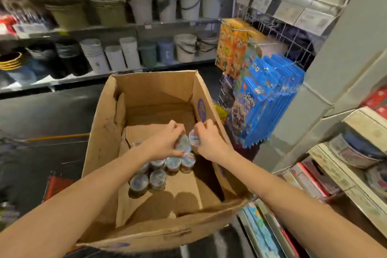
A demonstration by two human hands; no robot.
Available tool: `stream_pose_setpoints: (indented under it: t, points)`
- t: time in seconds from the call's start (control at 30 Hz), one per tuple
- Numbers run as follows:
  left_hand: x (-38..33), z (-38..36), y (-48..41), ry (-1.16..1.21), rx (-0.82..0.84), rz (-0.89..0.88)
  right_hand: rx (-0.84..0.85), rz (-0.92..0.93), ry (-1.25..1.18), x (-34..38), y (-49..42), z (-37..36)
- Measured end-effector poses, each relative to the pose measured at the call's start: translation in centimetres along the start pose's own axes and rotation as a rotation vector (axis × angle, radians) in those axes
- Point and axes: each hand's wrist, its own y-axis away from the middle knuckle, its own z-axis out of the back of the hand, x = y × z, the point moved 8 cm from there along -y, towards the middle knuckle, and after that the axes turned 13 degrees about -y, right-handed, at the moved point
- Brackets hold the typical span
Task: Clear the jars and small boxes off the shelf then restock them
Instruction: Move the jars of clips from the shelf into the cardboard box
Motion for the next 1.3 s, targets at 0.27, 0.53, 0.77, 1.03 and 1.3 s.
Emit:
stream_pose_setpoints:
  t: [0.27, 0.53, 0.77, 1.03, 1.3]
  points:
    - [-0.4, -8.9, -0.6, -0.280, 0.136, -0.181, 0.229, -0.180, 0.133, -4.3, -0.6, -9.0]
    - [-0.3, -15.8, 0.8, -0.397, 0.239, -0.158, 0.329, -0.289, 0.172, -6.8, 0.4, -14.7]
    - [0.3, -17.5, 1.1, -0.404, 0.258, -0.147, 0.344, -0.160, 0.221, -7.2, 0.2, -17.2]
    - [0.5, -17.7, 0.6, -0.366, 0.248, -0.078, 0.362, -0.142, 0.263, -7.1, 0.5, -18.4]
    - [2.0, -18.1, 0.4, -0.419, 0.231, -0.009, 0.356, -0.147, 0.237, -7.0, 0.1, -18.7]
